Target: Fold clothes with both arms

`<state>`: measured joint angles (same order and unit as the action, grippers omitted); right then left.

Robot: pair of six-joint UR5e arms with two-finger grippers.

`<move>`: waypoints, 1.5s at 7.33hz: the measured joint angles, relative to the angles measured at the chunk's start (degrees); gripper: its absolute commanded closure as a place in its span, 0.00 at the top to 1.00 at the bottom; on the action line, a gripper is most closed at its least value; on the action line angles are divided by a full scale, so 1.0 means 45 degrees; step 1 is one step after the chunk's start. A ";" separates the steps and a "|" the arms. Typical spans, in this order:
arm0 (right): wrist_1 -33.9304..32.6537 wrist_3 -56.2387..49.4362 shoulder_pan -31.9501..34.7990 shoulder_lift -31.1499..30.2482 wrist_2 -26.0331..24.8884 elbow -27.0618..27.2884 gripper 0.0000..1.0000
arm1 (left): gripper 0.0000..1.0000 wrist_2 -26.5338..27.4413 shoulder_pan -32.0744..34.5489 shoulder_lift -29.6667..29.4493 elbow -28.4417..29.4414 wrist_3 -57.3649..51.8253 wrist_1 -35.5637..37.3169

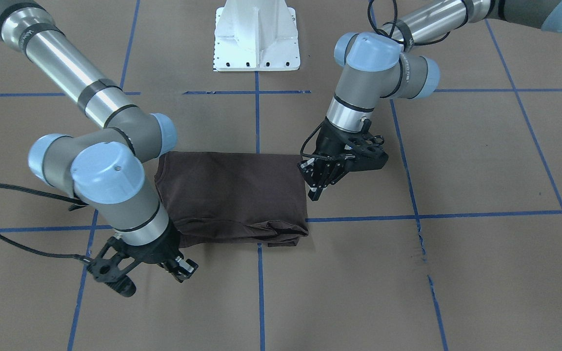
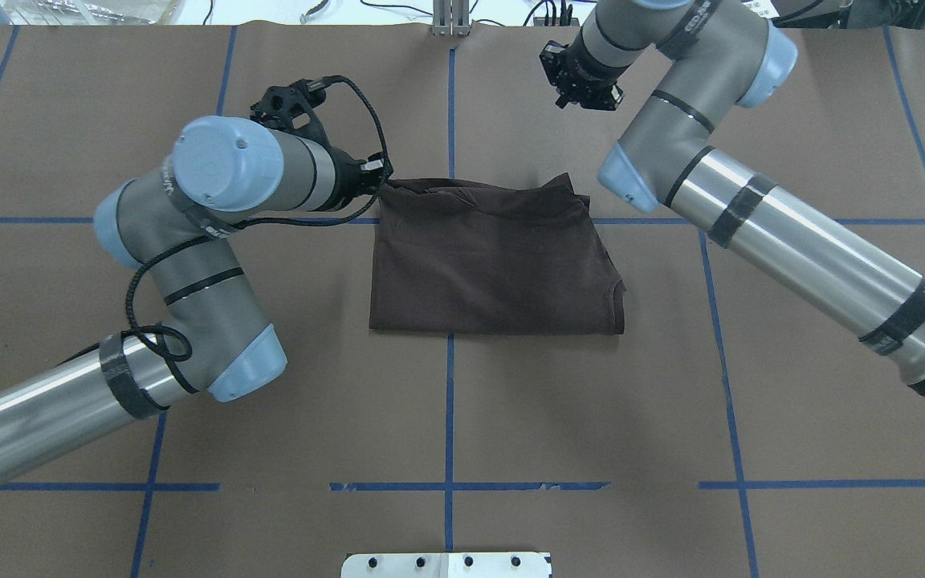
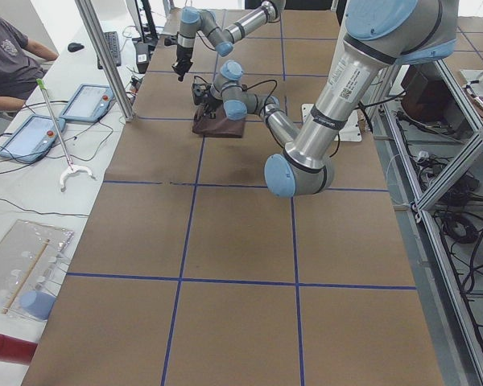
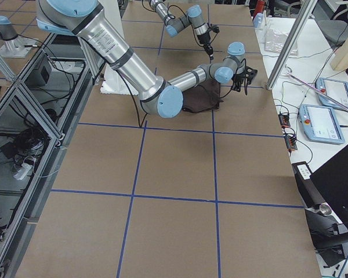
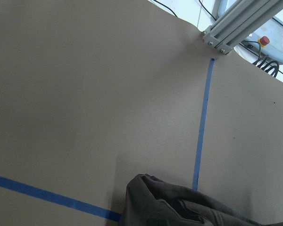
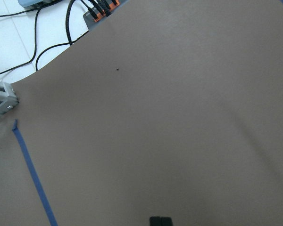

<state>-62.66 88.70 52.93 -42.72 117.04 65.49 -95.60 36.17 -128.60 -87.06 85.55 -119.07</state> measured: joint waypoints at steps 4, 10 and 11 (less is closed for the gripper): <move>-0.0044 -0.1456 0.1160 -0.1632 0.2081 0.1638 0.00 | 0.00 0.0027 -0.0621 -0.2362 0.3726 -0.3237 -0.0159; -0.0024 -0.1493 0.1193 -0.2086 0.2118 0.2156 0.00 | 0.00 -0.0729 0.1344 -0.3427 0.7613 -0.5539 -0.3469; -0.0042 -0.1556 0.1297 -0.2310 0.2158 0.2350 0.00 | 0.00 -0.1519 0.1964 -0.3209 0.7201 -0.5799 -0.3411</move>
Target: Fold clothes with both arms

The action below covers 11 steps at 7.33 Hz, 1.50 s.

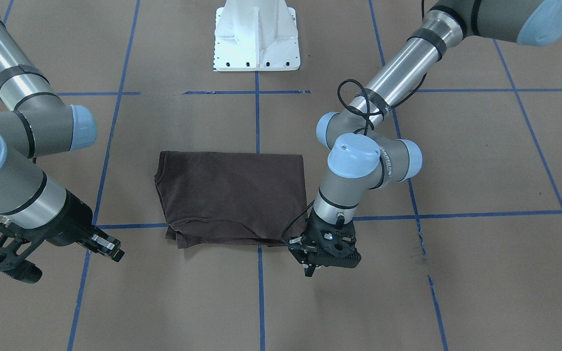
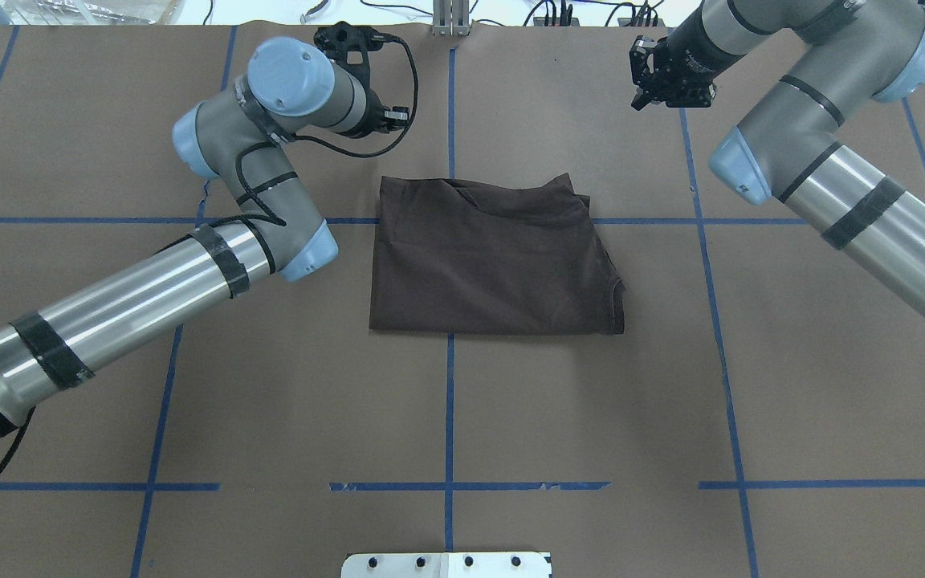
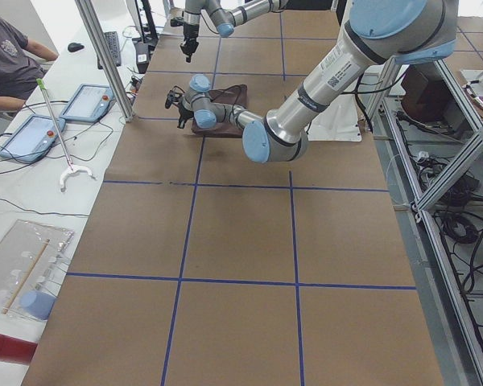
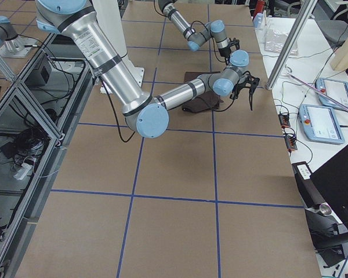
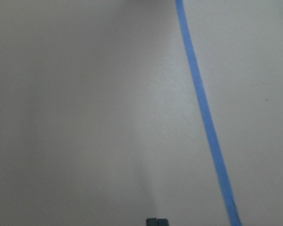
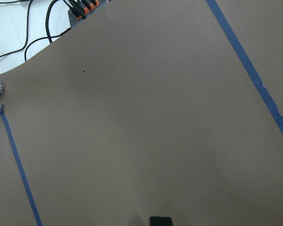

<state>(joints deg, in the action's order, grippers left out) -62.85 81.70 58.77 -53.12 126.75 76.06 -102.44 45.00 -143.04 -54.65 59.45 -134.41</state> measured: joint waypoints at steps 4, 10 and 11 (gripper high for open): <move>-0.0036 -0.3926 0.2244 -0.1794 0.1023 0.0165 0.00 | 0.00 -0.2574 0.2289 0.4596 -0.7122 -0.2408 0.3056; -0.5223 -1.5805 0.6249 -0.5009 0.1585 0.1810 0.99 | 0.99 -0.5379 0.8430 1.0151 -0.9712 -1.3197 0.7039; -0.7086 -1.7230 0.6466 -0.5393 0.1579 0.2654 1.00 | 1.00 -0.6025 0.9070 1.0536 -0.9566 -1.3894 0.8153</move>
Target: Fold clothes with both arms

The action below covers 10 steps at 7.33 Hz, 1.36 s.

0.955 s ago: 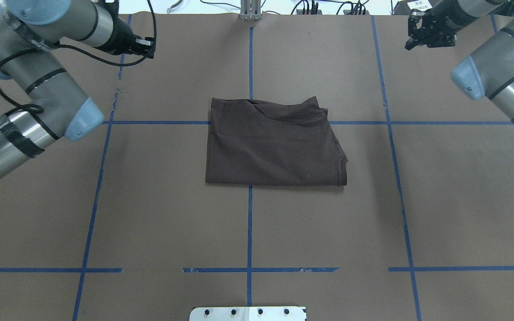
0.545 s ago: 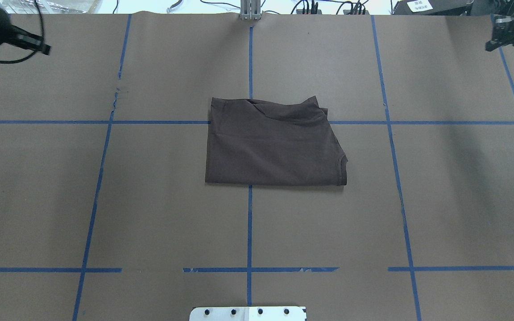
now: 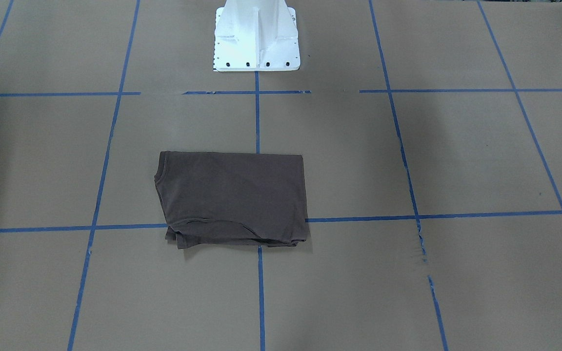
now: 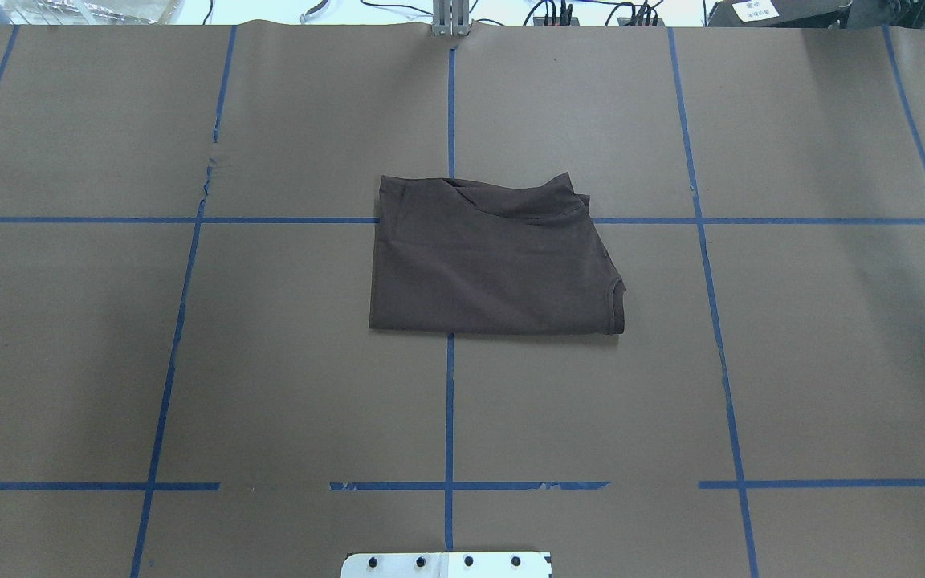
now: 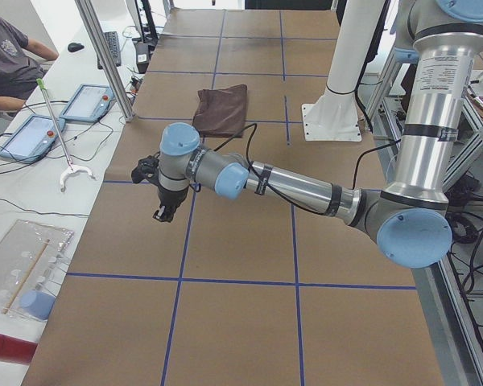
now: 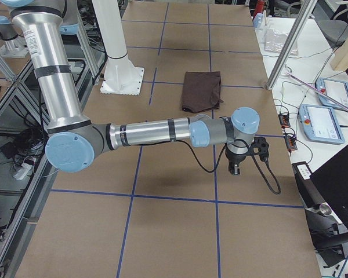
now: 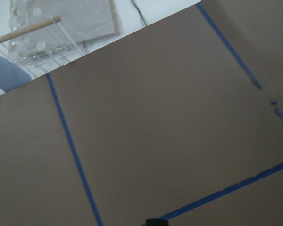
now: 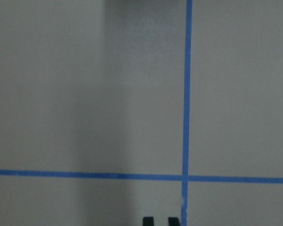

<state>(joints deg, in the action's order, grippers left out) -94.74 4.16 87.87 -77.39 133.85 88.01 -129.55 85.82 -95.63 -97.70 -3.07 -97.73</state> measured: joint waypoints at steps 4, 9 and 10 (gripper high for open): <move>-0.2039 -0.1328 0.0185 -0.1407 0.0186 0.1475 1.00 | 1.00 -0.0830 0.0533 0.1345 -0.0293 -0.0335 0.1983; -0.2080 -0.1261 0.0116 -0.1576 0.0206 0.1394 1.00 | 1.00 -0.0887 0.0481 0.1537 -0.0327 -0.0426 0.2043; -0.2077 -0.1260 0.0095 -0.1604 0.0200 0.1364 1.00 | 1.00 -0.0917 0.0479 0.1537 -0.0350 -0.0441 0.2068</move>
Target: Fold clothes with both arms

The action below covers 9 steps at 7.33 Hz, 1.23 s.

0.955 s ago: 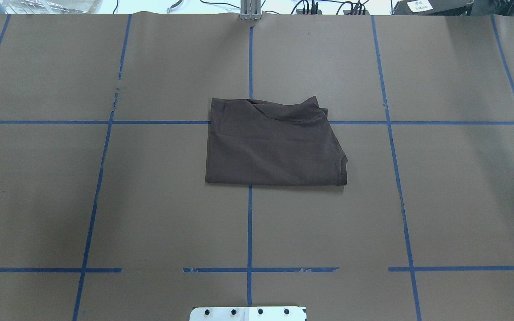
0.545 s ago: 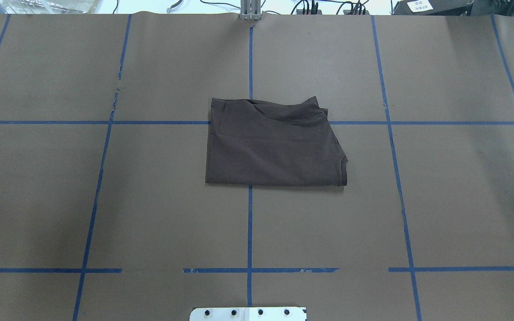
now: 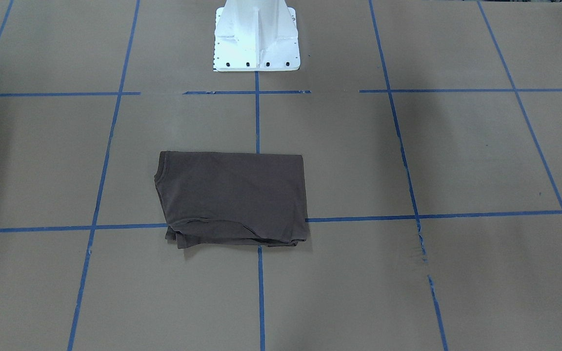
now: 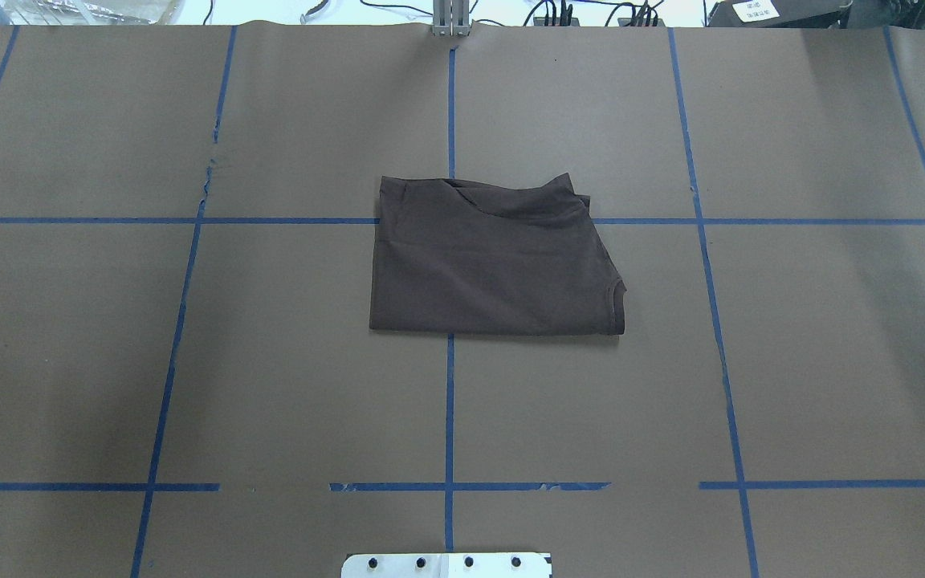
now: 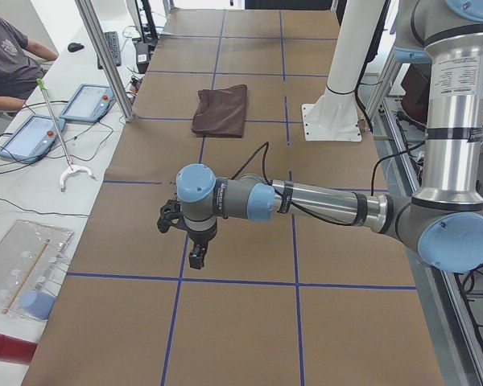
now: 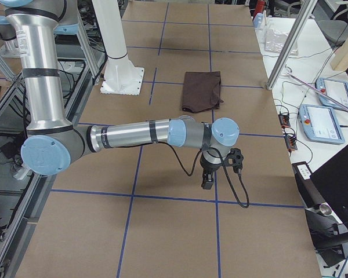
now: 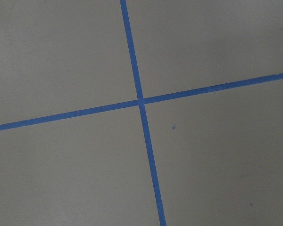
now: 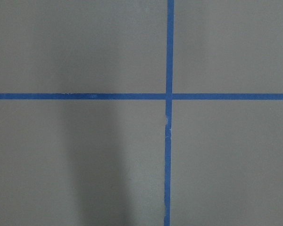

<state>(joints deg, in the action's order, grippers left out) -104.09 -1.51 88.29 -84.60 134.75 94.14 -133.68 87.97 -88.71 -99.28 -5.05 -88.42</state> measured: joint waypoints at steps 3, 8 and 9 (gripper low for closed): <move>0.0274 0.0024 -0.0520 -0.0054 -0.0017 -0.0015 1.00 | 1.00 -0.0036 0.0000 0.0003 0.0031 0.0005 0.0091; 0.0724 0.0133 -0.0640 -0.0076 0.0058 0.0053 1.00 | 1.00 -0.0009 -0.0016 -0.0083 -0.0023 0.0116 -0.0105; 0.0727 0.0127 -0.0632 -0.0100 0.0124 0.0068 1.00 | 1.00 -0.0001 -0.0018 -0.0112 -0.0159 0.0111 -0.0112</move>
<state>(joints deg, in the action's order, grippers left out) -100.82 -0.94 85.45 -85.05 135.31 94.45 -133.68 87.89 -89.22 -99.99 -4.55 -88.93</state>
